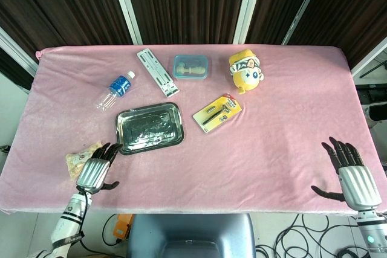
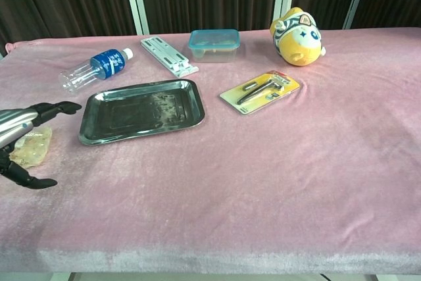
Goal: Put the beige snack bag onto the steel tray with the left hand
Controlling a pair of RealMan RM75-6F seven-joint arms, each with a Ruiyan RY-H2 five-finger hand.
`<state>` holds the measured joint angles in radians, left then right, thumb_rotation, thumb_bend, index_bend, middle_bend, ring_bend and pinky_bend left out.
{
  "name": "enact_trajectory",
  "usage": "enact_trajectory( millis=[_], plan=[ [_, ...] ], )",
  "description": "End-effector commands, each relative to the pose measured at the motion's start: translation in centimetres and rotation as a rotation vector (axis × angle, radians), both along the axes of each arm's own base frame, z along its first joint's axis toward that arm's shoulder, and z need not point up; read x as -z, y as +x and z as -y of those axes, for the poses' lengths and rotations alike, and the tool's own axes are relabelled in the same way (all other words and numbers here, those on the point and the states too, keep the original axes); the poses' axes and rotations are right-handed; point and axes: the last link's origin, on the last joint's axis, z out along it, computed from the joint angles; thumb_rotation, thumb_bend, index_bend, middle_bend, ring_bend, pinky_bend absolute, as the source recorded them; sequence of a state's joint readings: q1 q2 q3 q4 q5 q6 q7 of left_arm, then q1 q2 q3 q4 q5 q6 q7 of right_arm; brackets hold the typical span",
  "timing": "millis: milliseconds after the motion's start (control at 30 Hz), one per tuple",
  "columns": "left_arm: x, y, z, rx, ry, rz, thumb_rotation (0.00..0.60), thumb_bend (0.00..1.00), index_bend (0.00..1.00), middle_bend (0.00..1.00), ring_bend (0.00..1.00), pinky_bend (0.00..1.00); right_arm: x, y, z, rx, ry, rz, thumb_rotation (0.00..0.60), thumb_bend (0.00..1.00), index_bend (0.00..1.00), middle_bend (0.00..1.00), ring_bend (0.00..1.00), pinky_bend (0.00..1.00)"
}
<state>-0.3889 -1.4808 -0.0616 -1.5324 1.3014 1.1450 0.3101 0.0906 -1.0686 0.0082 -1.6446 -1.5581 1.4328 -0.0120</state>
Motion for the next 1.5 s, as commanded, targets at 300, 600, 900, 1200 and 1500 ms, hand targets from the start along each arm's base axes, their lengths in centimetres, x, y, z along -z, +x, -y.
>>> enact_trajectory(
  millis=[300,600,900,1200,1500],
  plan=[
    [-3.7,-4.4,-0.8,-0.149,0.066,-0.115,0.6,0.16,0.03,0.1,0.03,0.18,0.1,0.0,0.0,0.007,0.001,-0.004,0.6,0.21,0.0,0.0,0.0,0.07],
    [-4.8,-6.7,-0.7,-0.26,0.053,-0.148,0.6,0.16,0.05,0.11,0.03,0.18,0.2,0.0,0.1,0.015,0.007,-0.014,0.6,0.21,0.0,0.0,0.0,0.07],
    [-3.5,-7.1,-1.7,-0.26,0.109,-0.158,0.6,0.18,0.2,0.31,0.23,0.27,0.3,0.0,0.1,0.018,0.014,-0.018,0.6,0.21,0.0,0.0,0.0,0.07],
    [-2.0,-7.6,-2.2,-0.24,0.123,-0.198,0.6,0.32,0.44,0.52,0.49,0.57,0.2,0.0,0.1,0.017,0.014,-0.015,0.6,0.21,0.0,0.0,0.0,0.07],
    [-2.5,-5.2,-2.8,-0.101,0.256,-0.121,0.6,0.45,0.55,0.64,0.65,0.68,0.3,0.0,0.0,0.014,0.019,-0.016,0.6,0.21,0.0,0.0,0.0,0.07]
  ],
)
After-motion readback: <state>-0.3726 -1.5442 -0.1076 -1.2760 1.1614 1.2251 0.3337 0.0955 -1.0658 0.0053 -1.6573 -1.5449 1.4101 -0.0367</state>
